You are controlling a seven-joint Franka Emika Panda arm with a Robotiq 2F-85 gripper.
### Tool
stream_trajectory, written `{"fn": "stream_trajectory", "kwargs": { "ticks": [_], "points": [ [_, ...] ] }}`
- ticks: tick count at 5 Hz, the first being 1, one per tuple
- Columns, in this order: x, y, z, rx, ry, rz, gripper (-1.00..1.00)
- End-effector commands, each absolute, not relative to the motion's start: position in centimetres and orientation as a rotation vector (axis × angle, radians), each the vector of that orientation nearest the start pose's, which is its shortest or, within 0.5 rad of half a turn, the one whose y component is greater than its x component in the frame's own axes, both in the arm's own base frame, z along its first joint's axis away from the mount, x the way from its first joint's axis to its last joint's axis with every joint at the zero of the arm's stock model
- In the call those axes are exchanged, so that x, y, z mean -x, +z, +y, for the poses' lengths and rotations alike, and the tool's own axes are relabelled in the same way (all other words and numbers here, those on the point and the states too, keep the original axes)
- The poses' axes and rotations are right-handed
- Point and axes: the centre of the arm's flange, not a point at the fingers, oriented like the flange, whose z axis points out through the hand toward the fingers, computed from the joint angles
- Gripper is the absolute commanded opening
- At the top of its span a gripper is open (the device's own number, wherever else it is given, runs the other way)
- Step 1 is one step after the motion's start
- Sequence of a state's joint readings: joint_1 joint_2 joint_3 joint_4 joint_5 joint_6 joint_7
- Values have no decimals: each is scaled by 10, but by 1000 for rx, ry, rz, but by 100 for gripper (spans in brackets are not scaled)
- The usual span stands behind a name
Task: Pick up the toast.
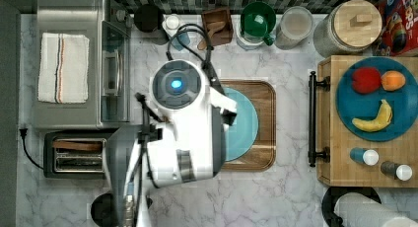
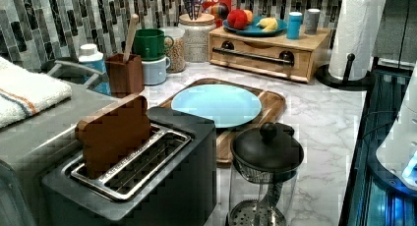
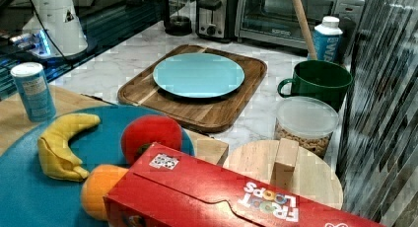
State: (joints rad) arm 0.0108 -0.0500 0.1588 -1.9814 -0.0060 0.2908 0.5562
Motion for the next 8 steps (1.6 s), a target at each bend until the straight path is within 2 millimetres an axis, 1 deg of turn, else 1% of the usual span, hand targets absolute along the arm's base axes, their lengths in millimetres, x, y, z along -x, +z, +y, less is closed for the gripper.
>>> {"fn": "stream_trajectory", "kwargs": {
  "ticks": [1,3,4,6,7,8],
  "points": [
    [-502,533,208,2515,-11,1918,100],
    [-476,533,263,2399,35,2022,100],
    [-461,527,292,2360,48,2073,100],
    [-442,521,342,2254,83,2163,100],
    [-436,520,364,2170,86,2201,100],
    [-430,518,383,2122,85,2204,100]
  ]
}}
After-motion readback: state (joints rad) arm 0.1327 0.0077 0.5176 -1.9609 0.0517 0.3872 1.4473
